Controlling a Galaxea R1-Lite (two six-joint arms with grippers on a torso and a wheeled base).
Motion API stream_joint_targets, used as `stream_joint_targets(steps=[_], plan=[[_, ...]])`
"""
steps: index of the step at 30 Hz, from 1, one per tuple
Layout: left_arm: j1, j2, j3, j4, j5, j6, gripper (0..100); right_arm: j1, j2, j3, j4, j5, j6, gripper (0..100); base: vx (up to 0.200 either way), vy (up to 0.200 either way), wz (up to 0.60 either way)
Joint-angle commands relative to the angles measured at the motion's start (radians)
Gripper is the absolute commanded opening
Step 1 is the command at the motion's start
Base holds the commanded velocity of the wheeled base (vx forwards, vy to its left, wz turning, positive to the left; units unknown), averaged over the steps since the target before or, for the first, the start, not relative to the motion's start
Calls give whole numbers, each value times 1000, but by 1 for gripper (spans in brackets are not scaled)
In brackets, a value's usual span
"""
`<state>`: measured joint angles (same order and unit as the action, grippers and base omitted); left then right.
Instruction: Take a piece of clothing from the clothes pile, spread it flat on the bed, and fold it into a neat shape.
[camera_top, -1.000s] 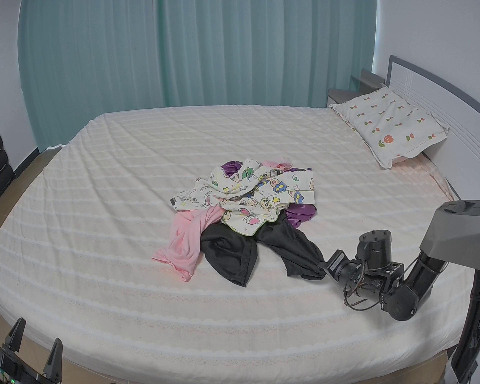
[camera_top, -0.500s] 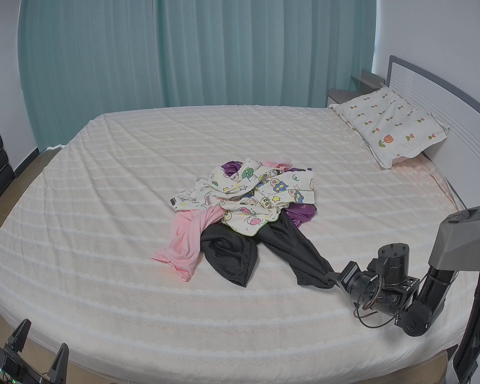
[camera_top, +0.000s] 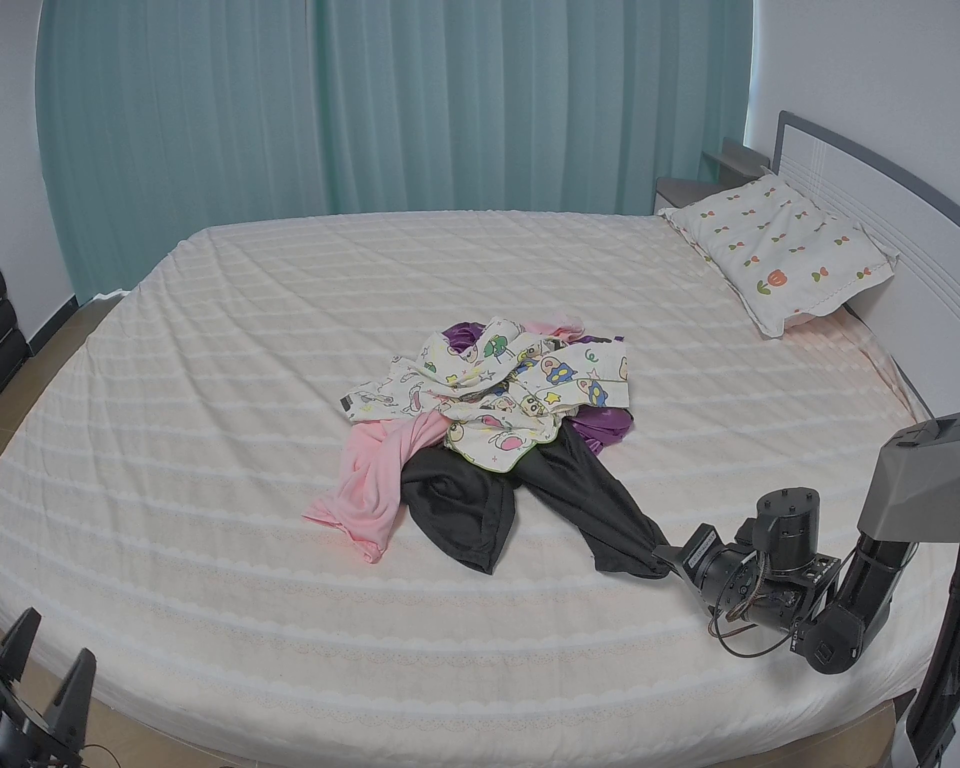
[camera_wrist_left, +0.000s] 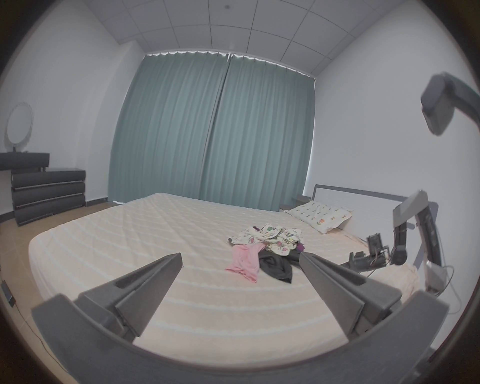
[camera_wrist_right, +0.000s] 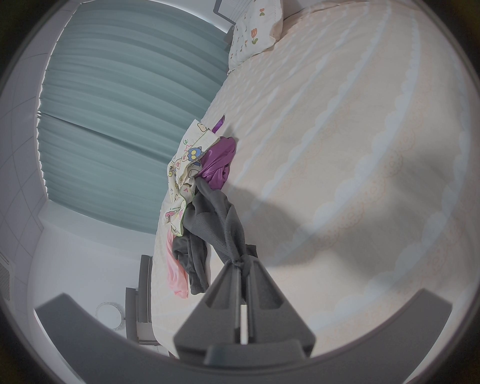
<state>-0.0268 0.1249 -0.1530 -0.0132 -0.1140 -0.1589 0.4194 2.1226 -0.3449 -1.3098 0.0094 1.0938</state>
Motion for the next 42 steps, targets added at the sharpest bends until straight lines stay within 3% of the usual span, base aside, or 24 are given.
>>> stream_joint_targets(steps=[1, 3, 4, 10, 12, 13, 16, 18, 22, 23, 26, 30, 33, 37, 42], plan=[[-5, 441, -54, -5, -115, -77, 100, 7, 2, 0, 0, 0, 0, 0, 0, 0, 0], [-12, 496, -39, -21, -127, -79, 100, 7, 0, 1, 0, -2, 1, 0, 0, 0, 0], [-38, 625, -17, -87, -131, -77, 100, 7, -1, 3, 0, -3, 0, 0, 0, 0, 0], [-128, 995, -25, -261, -122, -63, 100, 9, 4, 4, 0, -3, 0, 0, 0, 0, 0], [-139, 1047, -25, -295, -122, -70, 100, 9, 2, 4, 0, -3, 0, 0, 0, 0, 0], [-159, 1167, -26, -376, -118, -100, 100, 10, -1, 10, -3, -5, -2, 0, 0, 0, 0], [-186, 1283, -31, -485, -93, -137, 100, 9, 0, 18, -17, -5, -3, 0, 0, 0, 0], [-232, 1431, -36, -628, -72, -174, 100, 10, 4, 24, -34, -5, -5, 0, 0, 0, 0], [-282, 1619, -77, -754, -47, -217, 100, 15, 4, 29, -36, -5, -5, 0, 0, 0, 0], [-306, 1720, -132, -803, -1, -255, 100, 15, 4, 30, -36, -3, -5, 0, 0, 0, 0], [-360, 1854, -250, -826, 76, -337, 100, 12, 7, 30, -36, -2, -3, 0, 0, 0, 0], [-424, 1952, -389, -818, 114, -430, 100, 10, 11, 29, -37, -2, -2, 0, 0, 0, 0], [-436, 1957, -405, -818, 114, -442, 100, 10, 11, 29, -37, -2, -3, 0, 0, 0, 0], [-518, 2003, -490, -821, 143, -467, 100, 12, 11, 26, -37, -6, -6, 0, 0, 0, 0], [-536, 2040, -591, -809, 188, -498, 100, 13, 10, 29, -37, -8, -6, 0, 0, 0, 0]])
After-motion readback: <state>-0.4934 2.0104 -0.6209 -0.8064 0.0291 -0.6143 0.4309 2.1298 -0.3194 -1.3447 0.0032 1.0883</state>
